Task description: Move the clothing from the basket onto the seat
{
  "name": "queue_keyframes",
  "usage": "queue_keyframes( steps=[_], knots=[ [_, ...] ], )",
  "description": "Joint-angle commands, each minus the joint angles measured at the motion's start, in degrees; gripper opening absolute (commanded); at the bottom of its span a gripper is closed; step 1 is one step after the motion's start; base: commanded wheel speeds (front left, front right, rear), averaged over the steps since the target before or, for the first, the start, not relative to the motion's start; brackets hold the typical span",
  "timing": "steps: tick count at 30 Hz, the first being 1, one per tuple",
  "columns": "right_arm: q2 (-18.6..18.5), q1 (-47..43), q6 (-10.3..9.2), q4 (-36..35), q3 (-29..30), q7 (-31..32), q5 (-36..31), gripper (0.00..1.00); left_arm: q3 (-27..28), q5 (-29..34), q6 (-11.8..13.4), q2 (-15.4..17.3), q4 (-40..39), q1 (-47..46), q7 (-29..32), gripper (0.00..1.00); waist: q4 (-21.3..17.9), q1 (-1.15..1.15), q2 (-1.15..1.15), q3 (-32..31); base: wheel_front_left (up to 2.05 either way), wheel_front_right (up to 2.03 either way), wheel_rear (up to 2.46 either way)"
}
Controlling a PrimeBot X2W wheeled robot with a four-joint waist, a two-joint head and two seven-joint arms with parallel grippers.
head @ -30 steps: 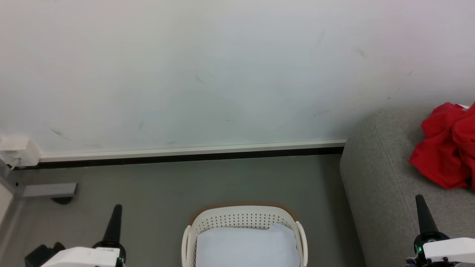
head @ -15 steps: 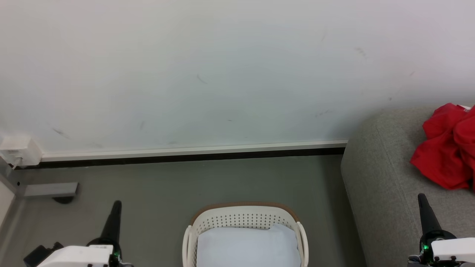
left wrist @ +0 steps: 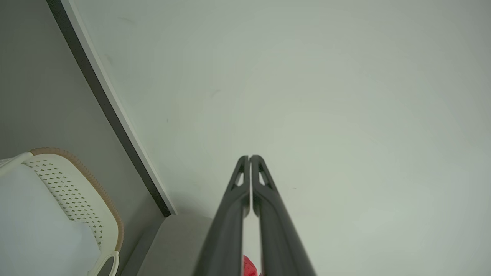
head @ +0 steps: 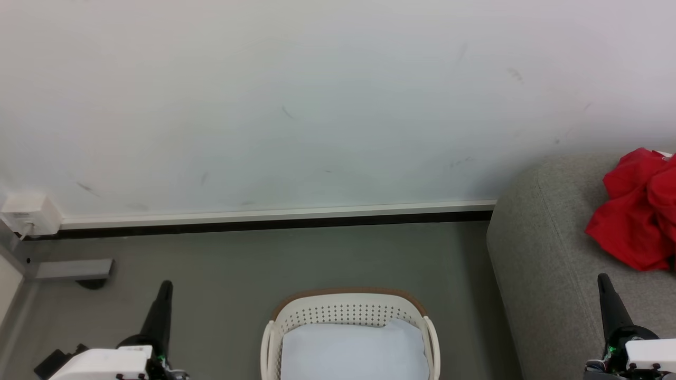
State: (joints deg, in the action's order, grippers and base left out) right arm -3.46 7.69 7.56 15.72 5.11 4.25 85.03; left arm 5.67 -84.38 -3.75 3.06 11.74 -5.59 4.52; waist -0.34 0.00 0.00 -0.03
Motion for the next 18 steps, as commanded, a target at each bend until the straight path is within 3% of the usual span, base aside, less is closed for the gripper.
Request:
queue_keyframes(
  steps=[1, 18],
  knots=[
    [0.0, -0.6, -0.11, -0.5, 0.4, 0.5, 1.5, 0.0, 0.5, -2.1, -0.4, 0.1, -0.5, -0.7, 0.5, 0.0, 0.0, 0.0, 0.0, 0.0, 0.0, 0.0, 0.0],
    [0.1, -0.8, -0.13, -1.1, 1.1, 2.0, 7.9, 0.0, 1.1, -8.1, -0.6, -0.2, -1.2, -0.7, 2.2, 0.0, 0.3, 0.0, 0.0, -0.1, 0.0, 0.0, 0.0]
  ],
)
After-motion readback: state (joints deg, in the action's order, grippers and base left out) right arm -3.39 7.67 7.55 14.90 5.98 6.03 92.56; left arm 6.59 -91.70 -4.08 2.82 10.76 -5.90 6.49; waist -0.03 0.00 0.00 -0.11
